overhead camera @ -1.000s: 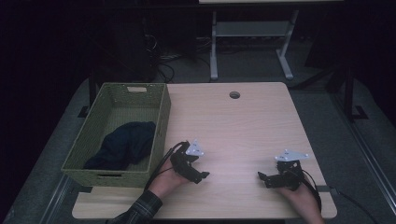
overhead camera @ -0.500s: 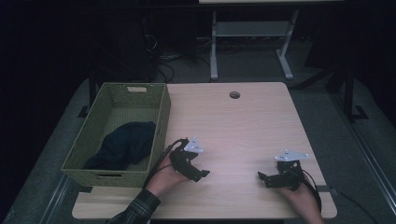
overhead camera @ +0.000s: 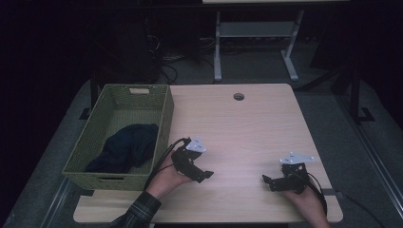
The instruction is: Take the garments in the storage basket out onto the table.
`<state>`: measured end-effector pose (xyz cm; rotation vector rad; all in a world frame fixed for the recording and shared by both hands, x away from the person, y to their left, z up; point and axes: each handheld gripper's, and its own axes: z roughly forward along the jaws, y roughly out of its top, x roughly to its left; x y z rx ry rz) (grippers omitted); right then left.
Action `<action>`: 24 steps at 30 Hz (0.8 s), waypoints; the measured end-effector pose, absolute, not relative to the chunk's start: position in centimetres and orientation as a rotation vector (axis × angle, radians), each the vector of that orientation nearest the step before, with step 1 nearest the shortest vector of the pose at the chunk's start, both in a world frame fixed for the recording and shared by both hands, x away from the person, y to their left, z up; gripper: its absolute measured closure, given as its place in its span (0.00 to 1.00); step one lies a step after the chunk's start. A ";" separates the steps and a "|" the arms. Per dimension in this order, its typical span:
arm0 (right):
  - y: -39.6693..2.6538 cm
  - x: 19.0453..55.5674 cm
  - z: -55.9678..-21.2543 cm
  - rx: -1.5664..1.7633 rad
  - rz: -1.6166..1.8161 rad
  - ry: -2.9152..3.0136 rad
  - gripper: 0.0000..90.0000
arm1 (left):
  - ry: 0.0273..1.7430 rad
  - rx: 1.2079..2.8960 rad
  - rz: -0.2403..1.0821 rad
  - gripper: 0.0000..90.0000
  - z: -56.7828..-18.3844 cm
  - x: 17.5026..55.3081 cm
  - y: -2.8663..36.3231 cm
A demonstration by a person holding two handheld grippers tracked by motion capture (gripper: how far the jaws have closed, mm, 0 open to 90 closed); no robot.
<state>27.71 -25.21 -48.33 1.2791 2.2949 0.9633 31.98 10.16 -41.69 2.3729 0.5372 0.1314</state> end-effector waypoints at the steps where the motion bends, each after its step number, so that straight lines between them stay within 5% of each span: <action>1: -25.2 27.7 -48.3 1.278 0.962 2.295 0.02 | 0.530 2.376 0.135 0.15 -41.5 32.0 10.2; 24: -25.2 27.7 -48.3 1.280 0.962 2.295 0.02 | 0.513 2.359 0.116 0.16 -38.1 32.6 10.5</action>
